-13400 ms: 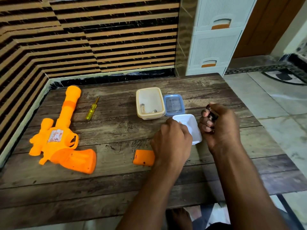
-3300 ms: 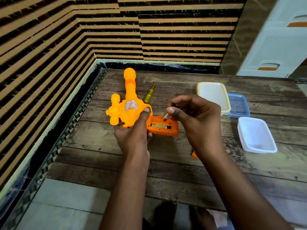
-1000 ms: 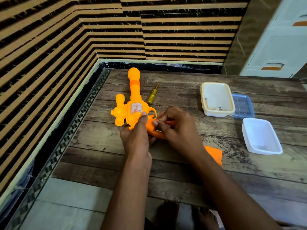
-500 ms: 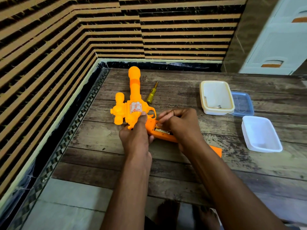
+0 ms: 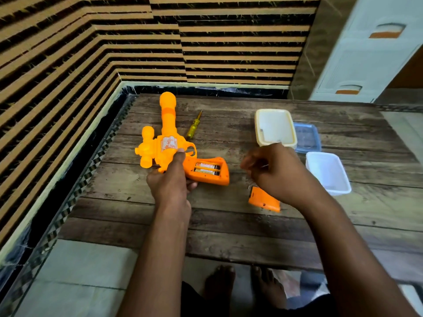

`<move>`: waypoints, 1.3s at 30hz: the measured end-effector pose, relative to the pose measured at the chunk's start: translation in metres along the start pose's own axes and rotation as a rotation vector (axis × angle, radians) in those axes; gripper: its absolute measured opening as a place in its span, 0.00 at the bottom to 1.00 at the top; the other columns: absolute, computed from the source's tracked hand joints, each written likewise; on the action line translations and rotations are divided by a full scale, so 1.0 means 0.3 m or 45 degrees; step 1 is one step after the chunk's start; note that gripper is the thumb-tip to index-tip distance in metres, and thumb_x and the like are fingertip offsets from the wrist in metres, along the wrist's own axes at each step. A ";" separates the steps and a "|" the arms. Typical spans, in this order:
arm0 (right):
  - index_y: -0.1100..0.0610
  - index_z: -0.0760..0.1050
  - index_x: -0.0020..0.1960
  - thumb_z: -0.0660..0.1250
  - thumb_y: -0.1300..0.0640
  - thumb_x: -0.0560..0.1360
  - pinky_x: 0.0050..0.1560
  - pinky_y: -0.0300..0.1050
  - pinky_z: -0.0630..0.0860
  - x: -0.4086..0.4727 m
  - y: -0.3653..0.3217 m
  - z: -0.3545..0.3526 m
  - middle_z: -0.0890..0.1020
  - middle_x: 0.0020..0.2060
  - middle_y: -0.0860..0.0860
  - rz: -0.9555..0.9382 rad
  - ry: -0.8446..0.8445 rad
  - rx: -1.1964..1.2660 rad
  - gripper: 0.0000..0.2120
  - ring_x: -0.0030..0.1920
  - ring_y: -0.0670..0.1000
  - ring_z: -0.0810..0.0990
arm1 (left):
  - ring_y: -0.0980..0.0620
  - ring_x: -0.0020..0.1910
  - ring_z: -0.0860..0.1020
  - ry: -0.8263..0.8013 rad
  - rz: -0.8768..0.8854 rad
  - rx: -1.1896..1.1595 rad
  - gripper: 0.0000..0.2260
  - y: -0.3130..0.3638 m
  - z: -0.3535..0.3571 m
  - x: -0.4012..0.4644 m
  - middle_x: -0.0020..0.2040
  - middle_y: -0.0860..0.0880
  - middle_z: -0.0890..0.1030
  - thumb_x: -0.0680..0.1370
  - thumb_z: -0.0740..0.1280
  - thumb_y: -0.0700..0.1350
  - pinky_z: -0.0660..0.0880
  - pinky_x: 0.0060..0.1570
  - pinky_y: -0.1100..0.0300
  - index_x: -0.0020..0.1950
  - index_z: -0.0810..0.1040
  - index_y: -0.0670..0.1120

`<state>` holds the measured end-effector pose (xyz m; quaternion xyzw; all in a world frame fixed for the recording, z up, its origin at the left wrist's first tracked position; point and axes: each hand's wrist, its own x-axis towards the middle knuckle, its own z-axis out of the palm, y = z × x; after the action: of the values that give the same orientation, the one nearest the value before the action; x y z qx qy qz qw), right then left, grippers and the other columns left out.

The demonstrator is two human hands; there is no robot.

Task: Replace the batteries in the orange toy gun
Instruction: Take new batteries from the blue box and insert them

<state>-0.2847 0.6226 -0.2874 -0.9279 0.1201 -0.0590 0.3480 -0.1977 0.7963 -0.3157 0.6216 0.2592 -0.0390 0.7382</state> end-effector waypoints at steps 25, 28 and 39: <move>0.50 0.80 0.46 0.80 0.62 0.66 0.41 0.45 0.80 -0.060 0.036 -0.042 0.82 0.41 0.48 0.186 -0.288 -0.203 0.14 0.43 0.50 0.82 | 0.52 0.32 0.81 0.022 0.013 0.024 0.11 -0.012 0.000 0.000 0.46 0.49 0.85 0.75 0.76 0.51 0.79 0.28 0.60 0.52 0.78 0.51; 0.49 0.82 0.48 0.80 0.61 0.70 0.38 0.39 0.77 -0.049 0.020 -0.046 0.83 0.41 0.46 0.110 -0.224 -0.051 0.13 0.39 0.43 0.79 | 0.52 0.31 0.81 0.020 0.013 0.036 0.10 -0.013 0.002 0.000 0.45 0.49 0.85 0.75 0.76 0.51 0.79 0.27 0.60 0.48 0.77 0.51; 0.53 0.86 0.48 0.82 0.61 0.70 0.45 0.59 0.85 0.003 -0.025 0.007 0.87 0.39 0.52 0.034 0.182 0.578 0.09 0.42 0.53 0.87 | 0.49 0.37 0.84 0.035 -0.029 0.032 0.12 -0.008 0.006 0.012 0.48 0.47 0.86 0.75 0.77 0.52 0.79 0.27 0.60 0.53 0.79 0.51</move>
<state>-0.2820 0.6289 -0.2839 -0.8176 0.1403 -0.1454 0.5391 -0.1949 0.7949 -0.3191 0.6283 0.2759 -0.0420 0.7262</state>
